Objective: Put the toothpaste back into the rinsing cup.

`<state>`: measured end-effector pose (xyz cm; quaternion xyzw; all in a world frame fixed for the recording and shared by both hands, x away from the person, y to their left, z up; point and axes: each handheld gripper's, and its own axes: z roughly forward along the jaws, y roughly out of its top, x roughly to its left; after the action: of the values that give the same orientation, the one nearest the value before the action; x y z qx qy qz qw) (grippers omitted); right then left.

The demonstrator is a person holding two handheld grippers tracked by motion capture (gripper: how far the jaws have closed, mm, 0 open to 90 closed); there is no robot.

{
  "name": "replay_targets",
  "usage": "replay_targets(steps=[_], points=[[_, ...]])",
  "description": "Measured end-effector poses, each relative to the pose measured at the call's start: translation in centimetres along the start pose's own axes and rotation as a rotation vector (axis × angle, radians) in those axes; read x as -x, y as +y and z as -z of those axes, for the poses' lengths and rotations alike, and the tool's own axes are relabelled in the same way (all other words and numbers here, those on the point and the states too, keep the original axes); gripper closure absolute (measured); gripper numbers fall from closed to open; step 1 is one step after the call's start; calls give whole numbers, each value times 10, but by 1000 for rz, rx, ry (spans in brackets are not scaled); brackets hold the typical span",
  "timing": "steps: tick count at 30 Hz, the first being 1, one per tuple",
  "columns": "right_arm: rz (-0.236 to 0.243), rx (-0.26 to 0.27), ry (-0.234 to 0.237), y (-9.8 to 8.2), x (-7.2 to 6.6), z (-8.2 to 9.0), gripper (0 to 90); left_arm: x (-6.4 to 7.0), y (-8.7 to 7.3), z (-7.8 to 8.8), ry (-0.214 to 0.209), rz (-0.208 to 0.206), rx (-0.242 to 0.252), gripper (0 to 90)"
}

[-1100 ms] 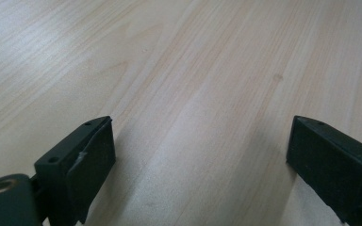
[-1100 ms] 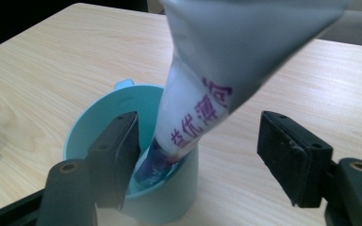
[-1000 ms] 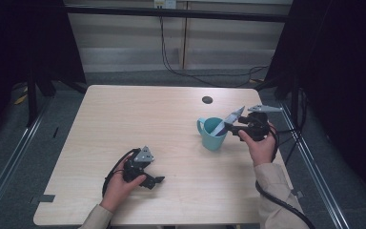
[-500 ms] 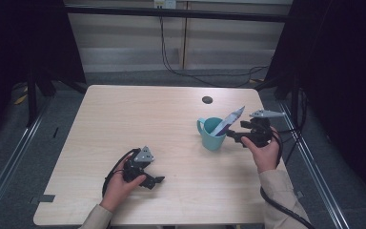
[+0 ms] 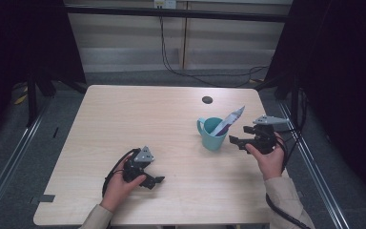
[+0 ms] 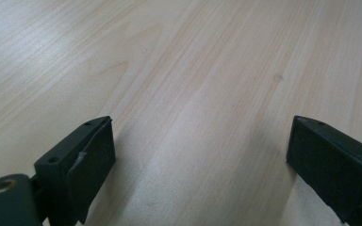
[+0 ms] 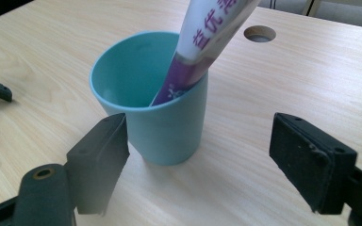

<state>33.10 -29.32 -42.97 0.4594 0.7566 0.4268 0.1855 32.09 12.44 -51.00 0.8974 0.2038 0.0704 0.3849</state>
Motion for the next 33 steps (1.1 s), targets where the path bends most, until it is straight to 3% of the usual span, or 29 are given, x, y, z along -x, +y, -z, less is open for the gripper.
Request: replay_targets(steps=[11, 19, 33], points=[[33, -16, 15, -19, -7, 6, 187, 0, 0, 0, 0, 0, 0, 81], [27, -24, 28, -36, -9, 6, 186, 0, 0, 0, 0, -1, 0, 81], [86, -70, 35, -57, -19, 8, 185, 0, 0, 0, 0, 0, 1, 81]])
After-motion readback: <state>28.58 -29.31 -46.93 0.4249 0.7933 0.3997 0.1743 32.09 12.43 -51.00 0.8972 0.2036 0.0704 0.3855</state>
